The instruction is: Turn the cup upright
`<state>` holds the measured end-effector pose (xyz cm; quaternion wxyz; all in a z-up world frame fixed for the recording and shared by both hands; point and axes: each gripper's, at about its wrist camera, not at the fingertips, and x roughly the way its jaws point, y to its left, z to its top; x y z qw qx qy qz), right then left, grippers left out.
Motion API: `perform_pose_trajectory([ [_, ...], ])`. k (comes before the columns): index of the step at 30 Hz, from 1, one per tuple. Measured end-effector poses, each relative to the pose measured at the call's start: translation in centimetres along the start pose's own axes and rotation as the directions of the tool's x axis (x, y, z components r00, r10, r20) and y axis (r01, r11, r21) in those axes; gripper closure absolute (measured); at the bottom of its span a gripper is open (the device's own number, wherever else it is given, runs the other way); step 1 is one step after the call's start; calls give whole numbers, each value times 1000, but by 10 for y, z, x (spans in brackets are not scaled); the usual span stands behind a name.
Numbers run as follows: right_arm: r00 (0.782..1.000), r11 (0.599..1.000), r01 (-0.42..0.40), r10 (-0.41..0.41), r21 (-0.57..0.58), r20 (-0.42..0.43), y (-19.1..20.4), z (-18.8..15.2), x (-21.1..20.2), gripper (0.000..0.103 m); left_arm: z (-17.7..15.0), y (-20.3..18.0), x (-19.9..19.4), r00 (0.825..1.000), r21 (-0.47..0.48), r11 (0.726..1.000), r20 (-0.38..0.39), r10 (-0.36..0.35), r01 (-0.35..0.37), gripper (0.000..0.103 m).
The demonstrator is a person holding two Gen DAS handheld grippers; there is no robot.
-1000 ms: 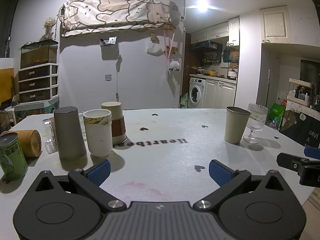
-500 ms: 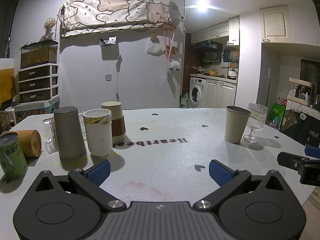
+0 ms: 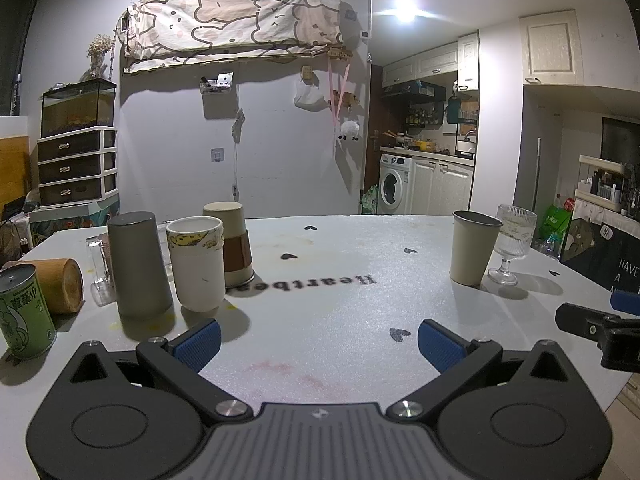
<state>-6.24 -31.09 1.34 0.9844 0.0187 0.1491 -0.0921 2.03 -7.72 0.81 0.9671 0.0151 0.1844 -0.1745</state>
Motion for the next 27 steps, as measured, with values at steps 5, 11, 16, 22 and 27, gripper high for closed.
perform_pose_trajectory([
  [5,1000,1000,1,-1,0,0,0,0,0,0,0,-1,0,1000,-1,1000,-1,1,-1,0],
  [11,1000,1000,4,-4,0,3,-2,0,0,0,0,0,0,1000,1,1000,0,1,-1,0],
  [16,1000,1000,4,-4,-1,3,-2,0,1,0,-1,0,1,1000,1,1000,-2,2,-2,0],
  [22,1000,1000,4,-4,0,2,-4,0,1,0,-1,1,1,1000,2,1000,-3,3,-3,0],
  [27,1000,1000,6,-6,-1,2,-3,1,0,0,-2,3,3,1000,2,1000,-7,8,-8,0],
])
